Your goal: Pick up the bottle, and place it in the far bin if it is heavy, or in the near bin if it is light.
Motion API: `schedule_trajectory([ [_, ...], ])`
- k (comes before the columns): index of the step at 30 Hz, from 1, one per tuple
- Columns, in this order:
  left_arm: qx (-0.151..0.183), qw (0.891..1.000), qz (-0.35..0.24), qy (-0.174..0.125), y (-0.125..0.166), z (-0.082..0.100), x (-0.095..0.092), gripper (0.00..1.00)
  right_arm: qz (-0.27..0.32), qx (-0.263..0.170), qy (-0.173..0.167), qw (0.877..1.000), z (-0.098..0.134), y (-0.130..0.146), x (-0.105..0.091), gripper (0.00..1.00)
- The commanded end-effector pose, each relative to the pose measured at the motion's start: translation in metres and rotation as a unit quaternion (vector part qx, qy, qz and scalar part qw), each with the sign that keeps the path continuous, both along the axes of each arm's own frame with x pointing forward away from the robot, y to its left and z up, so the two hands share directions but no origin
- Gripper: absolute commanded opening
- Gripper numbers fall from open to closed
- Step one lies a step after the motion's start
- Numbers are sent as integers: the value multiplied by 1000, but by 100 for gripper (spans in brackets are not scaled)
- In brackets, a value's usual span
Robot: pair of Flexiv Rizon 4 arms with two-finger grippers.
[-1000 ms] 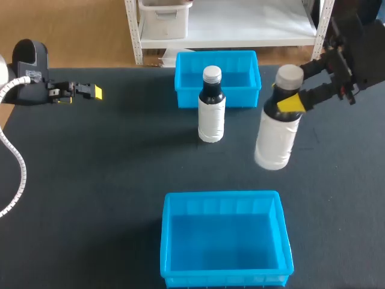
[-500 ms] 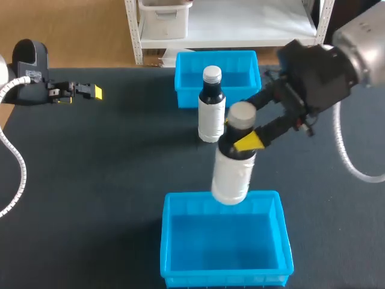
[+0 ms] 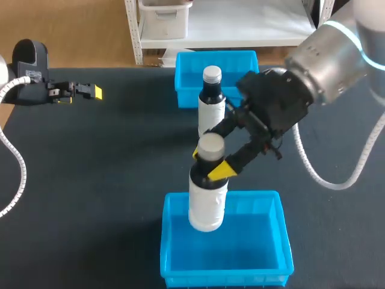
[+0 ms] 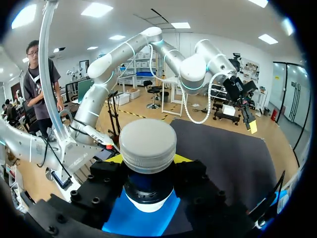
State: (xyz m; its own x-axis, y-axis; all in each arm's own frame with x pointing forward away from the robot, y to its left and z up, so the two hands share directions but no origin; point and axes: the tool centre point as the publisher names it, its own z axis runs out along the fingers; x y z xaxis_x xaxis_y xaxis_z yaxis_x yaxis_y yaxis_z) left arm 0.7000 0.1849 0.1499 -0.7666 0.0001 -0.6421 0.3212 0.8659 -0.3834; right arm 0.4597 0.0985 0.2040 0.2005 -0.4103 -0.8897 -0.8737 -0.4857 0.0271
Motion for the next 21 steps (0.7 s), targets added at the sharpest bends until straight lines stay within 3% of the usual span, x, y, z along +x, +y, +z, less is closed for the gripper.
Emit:
schedule_trajectory([
  [1,0,1000,0,0,0,0,0,100,23,-5,-2,1000,-15,12,-1,11],
  [21,0,1000,0,0,0,0,0,100,81,-14,-18,996,-62,18,-3,18],
])
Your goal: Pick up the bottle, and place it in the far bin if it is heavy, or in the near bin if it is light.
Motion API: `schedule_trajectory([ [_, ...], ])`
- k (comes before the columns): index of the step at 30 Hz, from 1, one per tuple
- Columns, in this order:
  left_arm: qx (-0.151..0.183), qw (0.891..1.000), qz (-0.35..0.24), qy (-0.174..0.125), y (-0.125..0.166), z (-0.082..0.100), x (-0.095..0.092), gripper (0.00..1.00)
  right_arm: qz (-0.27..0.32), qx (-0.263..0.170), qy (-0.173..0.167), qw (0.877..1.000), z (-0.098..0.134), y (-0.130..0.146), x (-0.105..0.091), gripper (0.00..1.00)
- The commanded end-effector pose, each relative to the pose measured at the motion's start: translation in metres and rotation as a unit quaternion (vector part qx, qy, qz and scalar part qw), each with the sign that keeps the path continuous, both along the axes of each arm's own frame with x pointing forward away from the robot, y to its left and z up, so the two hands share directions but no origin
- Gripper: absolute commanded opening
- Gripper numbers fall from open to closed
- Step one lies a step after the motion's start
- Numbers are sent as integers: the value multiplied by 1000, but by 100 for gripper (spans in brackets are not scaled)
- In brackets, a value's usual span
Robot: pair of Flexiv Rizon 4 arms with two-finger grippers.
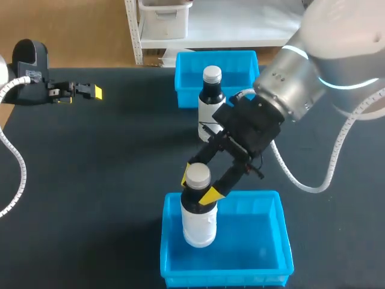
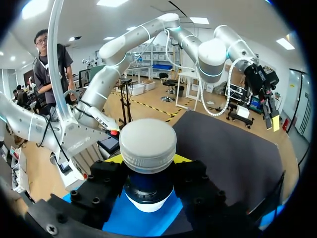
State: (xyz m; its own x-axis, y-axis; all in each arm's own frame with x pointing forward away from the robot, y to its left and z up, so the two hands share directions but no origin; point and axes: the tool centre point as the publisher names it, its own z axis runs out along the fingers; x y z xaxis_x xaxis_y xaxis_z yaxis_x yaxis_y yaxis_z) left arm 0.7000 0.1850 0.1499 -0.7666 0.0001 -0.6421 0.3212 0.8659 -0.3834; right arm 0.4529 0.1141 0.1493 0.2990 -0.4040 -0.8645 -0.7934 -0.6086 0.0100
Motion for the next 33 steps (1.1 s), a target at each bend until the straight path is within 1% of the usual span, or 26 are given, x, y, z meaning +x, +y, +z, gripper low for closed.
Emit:
schedule_trajectory([
  [1,0,1000,0,0,0,0,0,100,9,3,4,1000,-9,3,5,18],
  [4,0,1000,0,0,0,0,0,100,14,4,6,1000,-16,3,6,21],
  [6,0,1000,0,0,0,0,0,100,16,4,6,1000,-19,3,7,25],
  [12,0,1000,0,0,0,0,0,100,16,1,8,1000,-24,2,10,40],
  [14,0,1000,0,0,0,0,0,100,16,-1,9,1000,-24,2,11,49],
  [15,0,1000,0,0,0,0,0,100,15,-2,9,1000,-24,2,11,84],
  [16,0,1000,0,0,0,0,0,100,15,-3,9,1000,-24,1,11,100],
  [20,0,1000,0,0,0,0,0,100,11,-12,11,1000,-24,-1,13,100],
  [24,0,1000,0,0,0,0,0,100,-2,-28,9,1000,-21,-16,19,100],
  [27,0,1000,0,0,0,0,0,100,-26,-44,8,999,-20,-37,31,100],
  [33,0,1000,0,0,0,0,0,100,-90,-68,6,994,-16,-84,67,100],
])
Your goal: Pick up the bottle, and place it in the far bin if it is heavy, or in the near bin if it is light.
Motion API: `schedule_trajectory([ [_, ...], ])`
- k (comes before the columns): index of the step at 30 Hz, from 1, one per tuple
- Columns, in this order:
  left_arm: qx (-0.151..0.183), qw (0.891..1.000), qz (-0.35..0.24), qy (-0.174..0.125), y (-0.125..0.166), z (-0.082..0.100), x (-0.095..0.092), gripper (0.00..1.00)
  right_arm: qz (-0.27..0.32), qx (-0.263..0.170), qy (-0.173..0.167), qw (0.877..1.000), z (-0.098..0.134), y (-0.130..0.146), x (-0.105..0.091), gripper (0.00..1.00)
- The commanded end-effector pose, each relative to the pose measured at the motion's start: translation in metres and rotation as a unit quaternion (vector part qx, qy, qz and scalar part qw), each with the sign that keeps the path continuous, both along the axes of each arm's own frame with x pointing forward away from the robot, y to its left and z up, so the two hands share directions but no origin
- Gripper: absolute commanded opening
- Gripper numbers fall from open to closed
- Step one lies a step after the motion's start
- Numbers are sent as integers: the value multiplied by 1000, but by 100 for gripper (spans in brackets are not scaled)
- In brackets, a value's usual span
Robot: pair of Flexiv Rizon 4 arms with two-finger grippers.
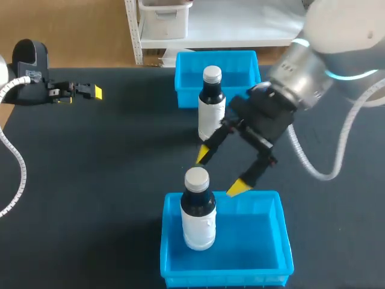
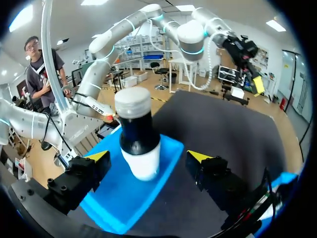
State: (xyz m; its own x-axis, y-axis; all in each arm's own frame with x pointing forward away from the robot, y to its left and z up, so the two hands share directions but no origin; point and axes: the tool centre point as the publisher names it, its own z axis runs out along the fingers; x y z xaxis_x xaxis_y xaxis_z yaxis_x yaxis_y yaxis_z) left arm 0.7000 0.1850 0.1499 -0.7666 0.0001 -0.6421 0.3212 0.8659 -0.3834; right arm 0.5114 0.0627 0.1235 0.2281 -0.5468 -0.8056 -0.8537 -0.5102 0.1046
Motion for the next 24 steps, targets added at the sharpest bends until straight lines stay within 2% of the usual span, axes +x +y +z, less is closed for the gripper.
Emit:
schedule_trajectory([
  [1,0,1000,0,0,0,0,0,100,-50,-3,-5,999,10,-41,17,100],
  [7,0,1000,0,0,0,0,0,100,-140,-6,-3,990,14,-82,68,100],
  [14,0,1000,0,0,0,0,0,100,-224,-9,-7,975,16,-112,133,100],
  [18,0,1000,0,0,0,0,0,100,-255,-22,-15,967,16,-118,165,100],
  [24,0,1000,0,0,0,0,0,100,-262,-23,-6,965,12,-109,205,100],
])
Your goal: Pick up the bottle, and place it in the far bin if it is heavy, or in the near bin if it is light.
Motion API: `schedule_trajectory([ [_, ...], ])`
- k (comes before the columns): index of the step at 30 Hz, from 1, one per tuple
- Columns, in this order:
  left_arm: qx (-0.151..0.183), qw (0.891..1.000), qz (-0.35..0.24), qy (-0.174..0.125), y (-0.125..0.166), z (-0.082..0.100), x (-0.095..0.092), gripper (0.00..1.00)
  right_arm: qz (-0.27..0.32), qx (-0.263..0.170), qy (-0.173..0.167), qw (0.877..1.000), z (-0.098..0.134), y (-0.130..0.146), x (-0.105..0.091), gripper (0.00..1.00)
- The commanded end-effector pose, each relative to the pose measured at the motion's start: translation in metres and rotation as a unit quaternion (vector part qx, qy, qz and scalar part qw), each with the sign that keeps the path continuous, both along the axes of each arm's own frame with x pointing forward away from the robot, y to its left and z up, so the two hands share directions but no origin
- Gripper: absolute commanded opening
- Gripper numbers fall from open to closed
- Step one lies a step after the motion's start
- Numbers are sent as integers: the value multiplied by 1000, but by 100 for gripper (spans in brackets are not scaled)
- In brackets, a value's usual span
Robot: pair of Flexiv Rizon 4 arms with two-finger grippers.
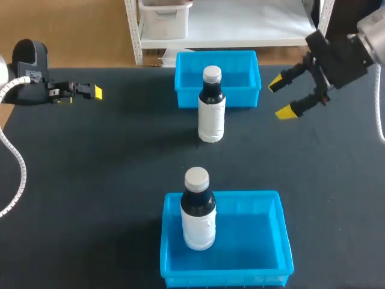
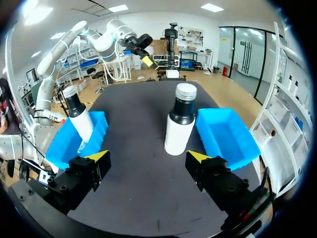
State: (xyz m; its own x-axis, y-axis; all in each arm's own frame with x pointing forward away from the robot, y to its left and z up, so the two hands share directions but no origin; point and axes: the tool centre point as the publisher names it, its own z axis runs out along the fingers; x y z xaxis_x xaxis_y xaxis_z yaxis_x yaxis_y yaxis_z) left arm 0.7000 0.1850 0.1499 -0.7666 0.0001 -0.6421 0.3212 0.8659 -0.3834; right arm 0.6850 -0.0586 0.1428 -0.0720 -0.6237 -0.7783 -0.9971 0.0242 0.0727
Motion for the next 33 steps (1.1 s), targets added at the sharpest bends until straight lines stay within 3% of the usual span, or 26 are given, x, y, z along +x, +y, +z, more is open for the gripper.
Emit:
schedule_trajectory([
  [1,0,1000,0,0,0,0,0,100,15,0,17,1000,-10,16,36,100],
  [9,0,1000,0,0,0,0,0,100,16,2,20,1000,-21,49,69,100],
  [16,0,1000,0,0,0,0,0,100,21,5,17,1000,-24,67,86,100],
  [33,0,1000,0,0,0,0,0,100,18,24,30,999,-27,112,82,100],
])
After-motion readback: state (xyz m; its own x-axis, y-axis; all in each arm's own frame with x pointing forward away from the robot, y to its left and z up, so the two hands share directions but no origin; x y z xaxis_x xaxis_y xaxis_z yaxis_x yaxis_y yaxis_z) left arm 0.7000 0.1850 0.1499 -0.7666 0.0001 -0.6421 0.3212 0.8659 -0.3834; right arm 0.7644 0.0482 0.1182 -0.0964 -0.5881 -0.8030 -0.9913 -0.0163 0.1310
